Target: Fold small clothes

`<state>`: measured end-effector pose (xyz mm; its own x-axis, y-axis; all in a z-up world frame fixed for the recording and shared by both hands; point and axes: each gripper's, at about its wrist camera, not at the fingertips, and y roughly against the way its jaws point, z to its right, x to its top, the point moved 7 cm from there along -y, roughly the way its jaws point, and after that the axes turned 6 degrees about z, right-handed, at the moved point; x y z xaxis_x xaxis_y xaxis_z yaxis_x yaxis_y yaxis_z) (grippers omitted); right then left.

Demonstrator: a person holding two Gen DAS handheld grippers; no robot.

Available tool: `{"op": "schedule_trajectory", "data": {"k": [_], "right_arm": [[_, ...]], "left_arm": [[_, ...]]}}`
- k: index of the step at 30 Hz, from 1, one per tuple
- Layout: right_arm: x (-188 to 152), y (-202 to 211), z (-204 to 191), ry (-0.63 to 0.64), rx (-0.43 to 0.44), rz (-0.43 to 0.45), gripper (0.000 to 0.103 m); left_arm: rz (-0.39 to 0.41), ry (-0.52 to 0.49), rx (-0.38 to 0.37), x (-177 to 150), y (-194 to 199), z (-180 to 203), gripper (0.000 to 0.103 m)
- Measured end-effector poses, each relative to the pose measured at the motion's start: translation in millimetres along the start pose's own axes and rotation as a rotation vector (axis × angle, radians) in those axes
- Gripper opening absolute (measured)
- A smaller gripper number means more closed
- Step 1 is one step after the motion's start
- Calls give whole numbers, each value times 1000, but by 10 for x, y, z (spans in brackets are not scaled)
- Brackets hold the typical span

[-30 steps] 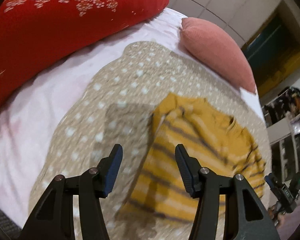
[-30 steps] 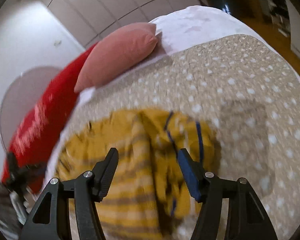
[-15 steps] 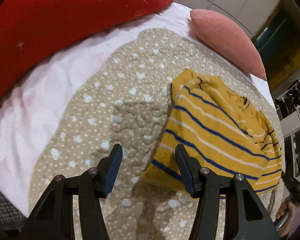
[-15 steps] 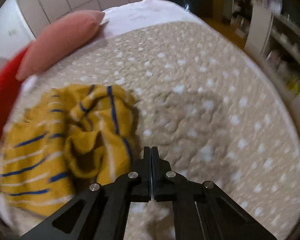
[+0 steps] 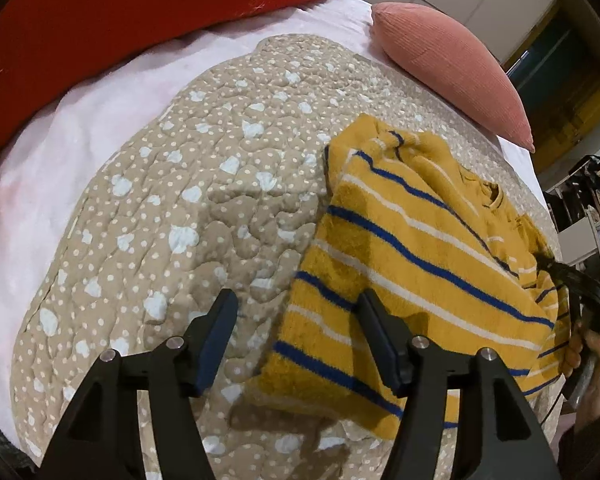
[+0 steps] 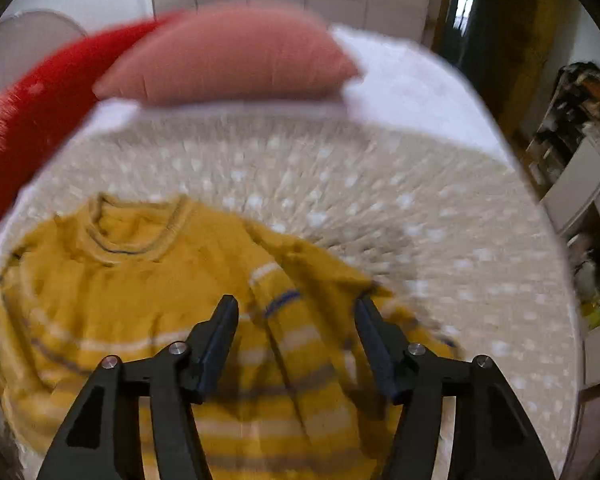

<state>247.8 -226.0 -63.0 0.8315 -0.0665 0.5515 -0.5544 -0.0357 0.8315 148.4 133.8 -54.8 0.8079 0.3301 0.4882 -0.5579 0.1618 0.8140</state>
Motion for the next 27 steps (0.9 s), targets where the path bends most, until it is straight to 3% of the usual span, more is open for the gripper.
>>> {"op": "schedule_trajectory", "data": {"k": [2,5,8,10,13,14,15,17,20,22,25,27], "right_arm": [[5,-23,24,-4,15,5,6],[43,6,312,-31,-128,34,4],[70,68,492,-80,-228,45,4],[119,159,415,-72,-254,64,9],[227,445,180,-40,-333,130,29],[257,563,39,-32,-325,163,41],[271,651,-138,-24,-274,187,49],[261,722,-618,3,-99,188,52],[156,676,-1349,60,148,98,54],[37,573,-1853,112,264,22,54],[-110,404,-2371,153,316,-43,54],[-187,246,-2647,174,289,-75,55]], "left_arm": [[4,-28,6,8,-16,27,62],[12,-43,13,26,-31,47,62],[20,5,-17,29,22,23,62],[20,30,-39,7,54,-10,62],[18,24,-45,-25,24,-18,63],[19,25,-42,-35,15,-14,63],[23,18,-41,-41,16,0,62],[12,12,-99,-72,17,67,12],[16,49,-120,-131,58,64,13],[27,62,-125,-172,138,43,16],[47,109,-133,-239,334,-78,32],[68,135,-152,-318,522,-192,41]]}}
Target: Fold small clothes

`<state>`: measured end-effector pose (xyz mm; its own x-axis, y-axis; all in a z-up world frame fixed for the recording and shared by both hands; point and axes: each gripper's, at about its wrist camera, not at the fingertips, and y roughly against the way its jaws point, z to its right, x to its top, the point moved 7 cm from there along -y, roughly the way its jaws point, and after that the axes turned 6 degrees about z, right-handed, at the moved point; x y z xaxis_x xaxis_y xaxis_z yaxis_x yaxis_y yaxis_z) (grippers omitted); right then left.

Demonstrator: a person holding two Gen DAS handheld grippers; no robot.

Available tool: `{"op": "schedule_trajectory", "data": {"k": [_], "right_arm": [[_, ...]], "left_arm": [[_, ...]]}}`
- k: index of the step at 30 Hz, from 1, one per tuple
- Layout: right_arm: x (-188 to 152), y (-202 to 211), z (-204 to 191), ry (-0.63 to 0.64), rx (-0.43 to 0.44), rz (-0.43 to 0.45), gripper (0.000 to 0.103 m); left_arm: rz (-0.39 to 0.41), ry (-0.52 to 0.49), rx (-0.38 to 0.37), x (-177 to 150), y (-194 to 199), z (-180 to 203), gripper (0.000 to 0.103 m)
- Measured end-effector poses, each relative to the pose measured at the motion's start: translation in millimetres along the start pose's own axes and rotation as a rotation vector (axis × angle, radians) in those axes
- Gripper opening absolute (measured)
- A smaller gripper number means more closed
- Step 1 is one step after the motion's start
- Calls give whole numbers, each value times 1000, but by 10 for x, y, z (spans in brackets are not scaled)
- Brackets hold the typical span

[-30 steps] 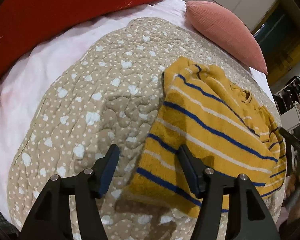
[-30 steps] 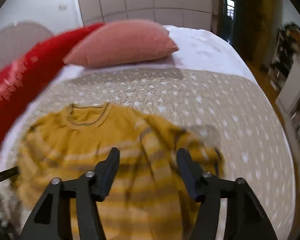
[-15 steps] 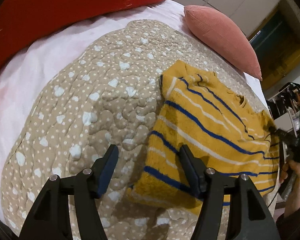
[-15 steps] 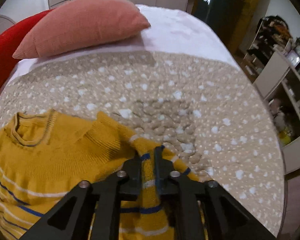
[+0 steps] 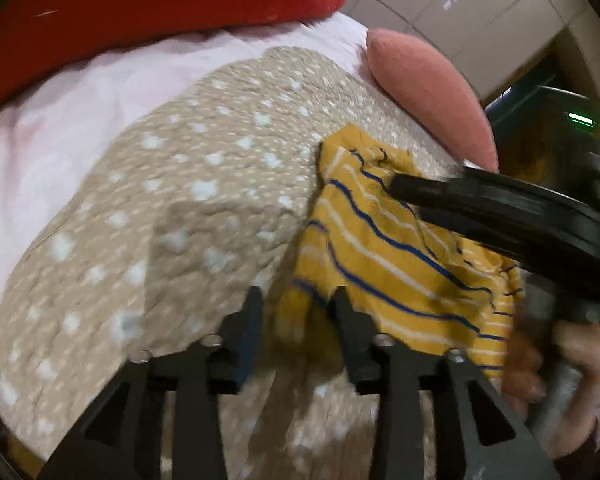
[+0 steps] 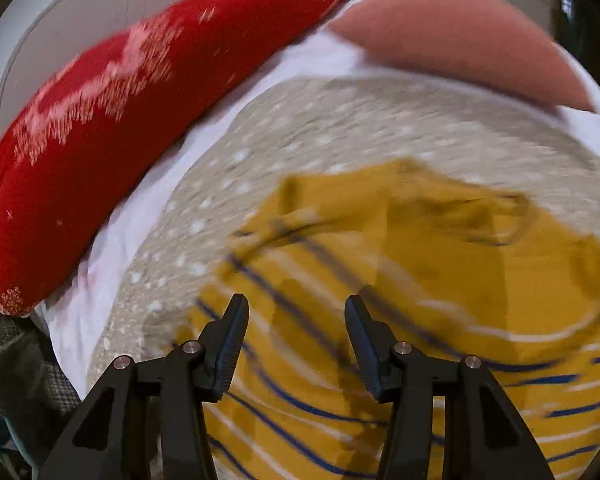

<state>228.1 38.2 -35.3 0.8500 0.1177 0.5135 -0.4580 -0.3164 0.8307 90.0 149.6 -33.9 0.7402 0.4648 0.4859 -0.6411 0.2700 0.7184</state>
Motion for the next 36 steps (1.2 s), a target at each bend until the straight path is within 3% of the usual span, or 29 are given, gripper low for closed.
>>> {"op": "schedule_trajectory", "data": {"k": [4,6,9,10,11,12,13,16,21,27,30,34,36], "right_arm": [[-94,-325,-241,33,-95,-38,69],[-169,-448,-333,86,-191,-44,80],[-294,-584,-476,257,-369,-30,80],[-307,-603,-519,279,-382,-19,76],[-307,-590,-539,283,-374,-16,59],[-292,-542,-536,282,-381,-12,29],[-264,-467,-507,271,-373,-6,19],[-150,-125,-266,155,-250,34,14],[-29,750,531,-45,-114,171,14],[-318,1582,1954,-274,-126,291,13],[-673,1750,2767,-409,-168,307,13],[-1098,1559,3318,-488,-149,230,17],[-1229,1569,3452,-526,-108,232,34]], "left_arm": [[53,4,35,-84,304,-188,44],[71,10,56,-133,409,-278,44],[73,32,67,-172,479,-390,45],[71,40,69,-183,491,-420,45],[68,47,75,-198,502,-445,45],[64,55,81,-201,507,-460,45],[62,60,81,-216,530,-472,45],[74,49,85,-230,610,-402,45],[77,3,81,-271,653,-76,45],[30,-109,69,-423,477,519,45],[-7,-159,52,-519,278,817,45],[-70,-218,29,-647,-14,1190,45],[-95,-253,24,-698,-109,1352,45]]}}
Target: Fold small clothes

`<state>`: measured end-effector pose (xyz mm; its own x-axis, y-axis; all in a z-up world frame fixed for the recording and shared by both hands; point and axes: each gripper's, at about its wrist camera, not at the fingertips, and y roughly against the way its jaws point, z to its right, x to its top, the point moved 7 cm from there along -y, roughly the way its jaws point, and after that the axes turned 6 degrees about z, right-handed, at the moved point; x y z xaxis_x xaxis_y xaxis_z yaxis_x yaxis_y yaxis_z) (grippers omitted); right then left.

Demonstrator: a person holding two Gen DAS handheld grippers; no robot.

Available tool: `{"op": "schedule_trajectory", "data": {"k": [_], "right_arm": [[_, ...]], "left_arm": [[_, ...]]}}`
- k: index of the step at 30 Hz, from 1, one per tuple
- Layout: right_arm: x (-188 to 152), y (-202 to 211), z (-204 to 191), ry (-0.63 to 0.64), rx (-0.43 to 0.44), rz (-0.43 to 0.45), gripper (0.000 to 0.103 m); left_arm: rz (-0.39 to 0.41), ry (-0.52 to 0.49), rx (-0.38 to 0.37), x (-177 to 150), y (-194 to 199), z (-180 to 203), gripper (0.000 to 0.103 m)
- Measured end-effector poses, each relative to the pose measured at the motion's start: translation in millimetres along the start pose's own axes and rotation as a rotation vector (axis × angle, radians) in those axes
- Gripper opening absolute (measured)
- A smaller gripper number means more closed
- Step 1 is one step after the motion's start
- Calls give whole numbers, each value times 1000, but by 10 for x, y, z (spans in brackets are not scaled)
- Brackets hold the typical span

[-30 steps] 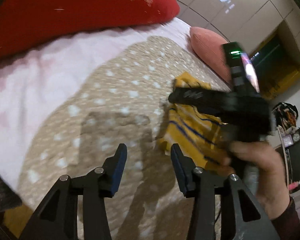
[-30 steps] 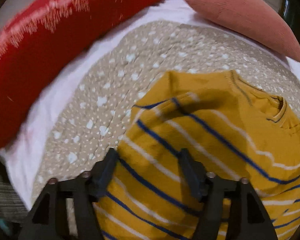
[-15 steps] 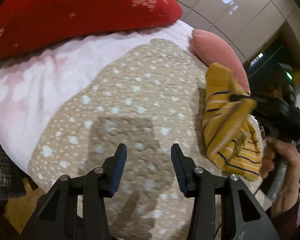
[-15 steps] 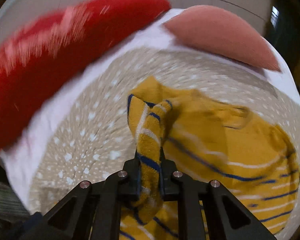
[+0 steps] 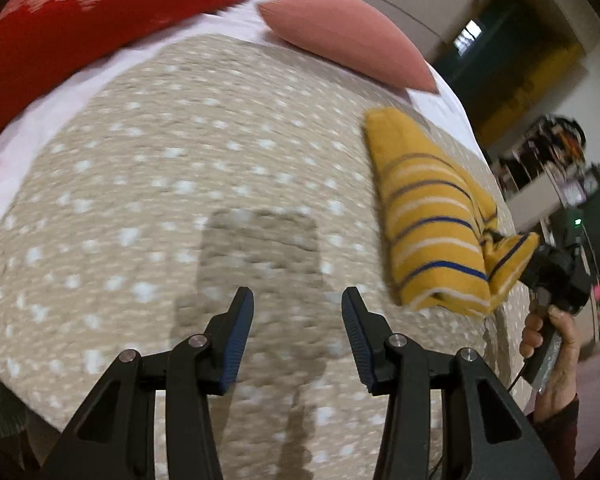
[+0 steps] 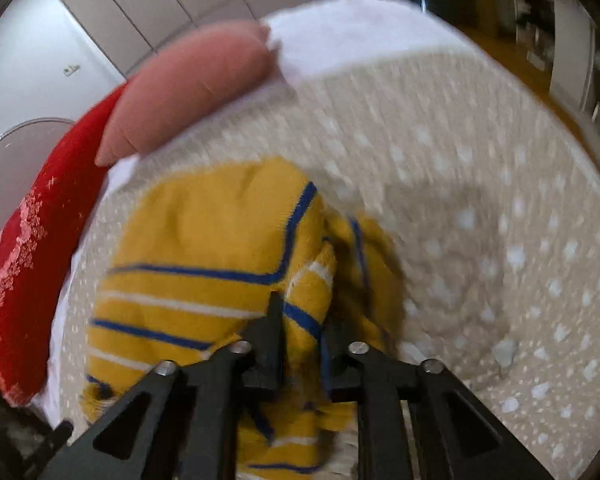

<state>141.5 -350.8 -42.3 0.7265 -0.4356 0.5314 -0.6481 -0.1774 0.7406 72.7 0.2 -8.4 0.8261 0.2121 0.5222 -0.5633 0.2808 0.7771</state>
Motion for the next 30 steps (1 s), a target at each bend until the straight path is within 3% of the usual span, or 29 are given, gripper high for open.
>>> {"op": "schedule_trajectory", "data": {"k": [1,4,6,8,9,11,13,16,19,20,23,26,28,30], "right_arm": [[37,106,58,-13,4,28,39],[181,492,78,12,-66,135,41],[250,715,-107,52,-13,177,39],[212,840,-434,113,107,182,36],[163,827,-575,129,175,160,36],[45,682,-698,133,227,109,36],[-72,388,-588,117,165,62,36],[-225,-42,-167,89,0,-17,39],[-174,115,4,-56,131,16,45],[-129,194,49,-72,146,39,50],[39,302,146,-14,73,139,85],[67,92,200,-14,78,100,87],[55,-172,180,-30,120,37,86],[53,-339,99,-49,174,33,82]], "left_arm": [[-3,-15,3,11,-22,65,45],[3,-60,17,72,-91,243,45],[5,-72,19,88,-137,369,45],[-6,-76,6,99,-198,473,45],[-17,-75,2,97,-247,523,45],[-37,-75,-5,88,-312,598,45],[-36,-75,-4,133,-343,630,45],[-41,-70,-21,258,-390,671,45],[-34,-95,-56,442,-501,734,69],[-32,-109,-75,499,-574,765,73],[-67,-134,-131,573,-855,872,76],[-117,-142,-196,593,-1176,976,89],[-158,-124,-246,546,-1337,1049,91],[-224,-93,-281,459,-1428,1100,89]]}}
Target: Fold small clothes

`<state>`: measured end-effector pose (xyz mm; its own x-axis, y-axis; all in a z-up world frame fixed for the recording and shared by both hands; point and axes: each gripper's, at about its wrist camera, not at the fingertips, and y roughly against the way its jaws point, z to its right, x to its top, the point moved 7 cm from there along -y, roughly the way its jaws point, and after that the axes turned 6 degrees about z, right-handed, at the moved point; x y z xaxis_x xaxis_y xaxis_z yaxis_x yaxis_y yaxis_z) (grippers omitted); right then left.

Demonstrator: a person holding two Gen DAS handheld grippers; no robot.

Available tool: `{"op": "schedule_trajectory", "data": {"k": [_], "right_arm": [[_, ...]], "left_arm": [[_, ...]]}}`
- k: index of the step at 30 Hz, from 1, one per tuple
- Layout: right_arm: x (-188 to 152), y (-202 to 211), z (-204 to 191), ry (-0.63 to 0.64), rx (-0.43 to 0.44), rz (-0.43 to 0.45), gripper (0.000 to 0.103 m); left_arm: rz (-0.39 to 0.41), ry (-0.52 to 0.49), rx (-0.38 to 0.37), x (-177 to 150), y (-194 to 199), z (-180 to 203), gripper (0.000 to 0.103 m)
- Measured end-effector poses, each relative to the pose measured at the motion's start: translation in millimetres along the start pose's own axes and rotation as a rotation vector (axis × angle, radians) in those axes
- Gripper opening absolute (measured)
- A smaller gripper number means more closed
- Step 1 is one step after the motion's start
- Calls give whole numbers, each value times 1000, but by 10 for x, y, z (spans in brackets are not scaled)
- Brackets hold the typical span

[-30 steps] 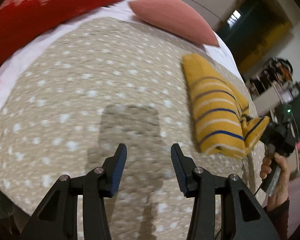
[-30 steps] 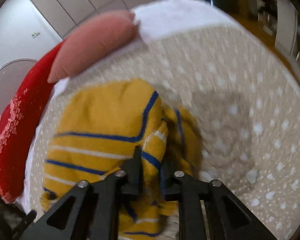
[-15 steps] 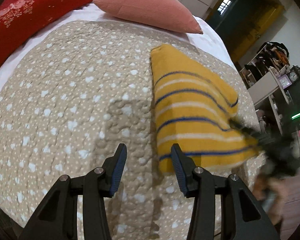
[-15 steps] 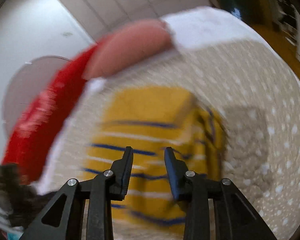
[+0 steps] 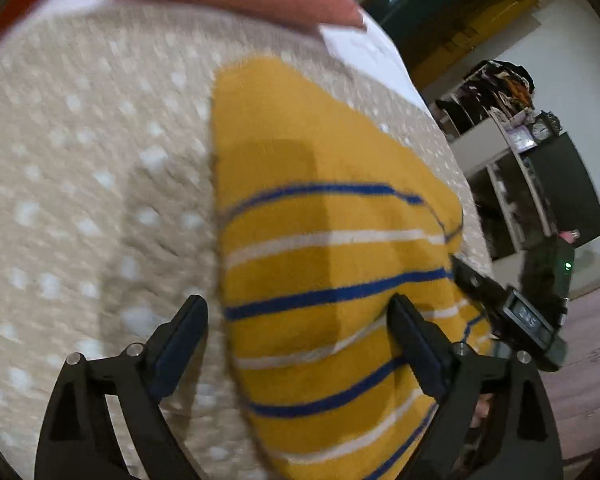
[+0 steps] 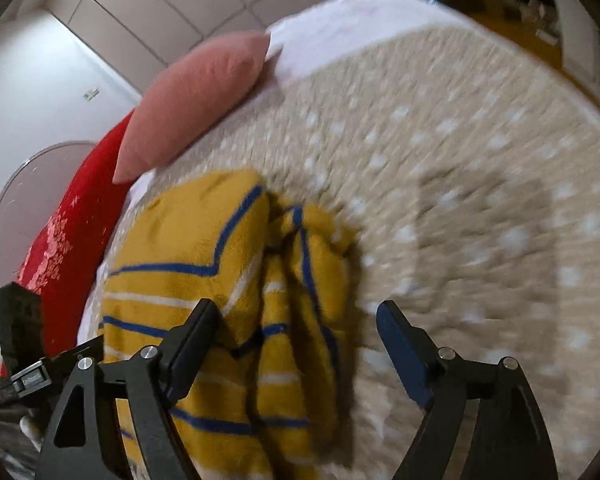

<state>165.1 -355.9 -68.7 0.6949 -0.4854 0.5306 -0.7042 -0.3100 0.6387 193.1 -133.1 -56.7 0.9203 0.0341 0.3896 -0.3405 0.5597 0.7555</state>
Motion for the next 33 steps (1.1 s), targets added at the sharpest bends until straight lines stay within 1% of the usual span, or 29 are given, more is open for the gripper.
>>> {"op": "schedule_trajectory", "data": {"k": [1,2,3,4,5,9,11,13,14,16,17,18,19,20,22,23,24,25,27,29,30,32,33], "right_arm": [[-3,-63,-11,-18,47,-8,74],[-20,-137,-89,-60,112,-41,55],[-20,-167,-163,-67,128,-41,50],[-6,-175,-268,-45,129,-37,47],[8,-143,-389,-15,134,-28,44],[54,22,-843,43,221,14,36],[18,44,-993,68,235,22,36],[-51,-58,-1064,83,223,6,36],[-101,-149,-1048,79,201,-7,36],[-218,-334,-878,89,89,-38,37],[-270,-414,-792,96,35,-54,44],[-296,-418,-743,84,30,-57,60],[-300,-398,-696,53,28,-50,64],[-287,-363,-675,36,30,-45,65],[-222,-193,-722,64,3,-6,64],[-164,-70,-789,104,-21,37,63],[-118,44,-871,138,-27,74,61],[-91,145,-980,163,-13,101,60],[-108,281,-1162,184,31,117,60],[-169,223,-1376,198,96,80,60],[-202,164,-1407,203,102,58,60],[-299,-122,-1383,215,50,-11,60],[-331,-256,-1327,208,22,-47,58]], "left_arm": [[-14,11,-22,-11,-13,14,67],[-14,16,-22,-5,16,18,58],[-3,16,-12,14,78,11,53],[14,15,-15,46,185,13,48],[33,16,-13,76,288,7,46],[137,-10,43,234,735,-62,46],[161,-14,58,269,874,-115,46],[162,-20,110,243,890,-216,50],[150,-19,155,210,844,-290,52],[113,-14,254,84,726,-485,53],[90,-15,287,9,636,-559,60],[97,-11,269,-39,624,-612,62],[110,-1,255,-66,648,-631,64],[113,12,243,-87,681,-641,64],[130,25,223,-118,804,-644,64],[148,19,232,-114,875,-633,64],[172,5,258,-115,959,-620,64],[197,-11,289,-139,1048,-617,64],[235,-28,327,-248,1192,-634,64],[251,-32,344,-333,1276,-676,64],[258,-28,352,-375,1319,-698,64],[267,-22,358,-460,1370,-716,64],[275,-22,358,-504,1403,-712,64]]}}
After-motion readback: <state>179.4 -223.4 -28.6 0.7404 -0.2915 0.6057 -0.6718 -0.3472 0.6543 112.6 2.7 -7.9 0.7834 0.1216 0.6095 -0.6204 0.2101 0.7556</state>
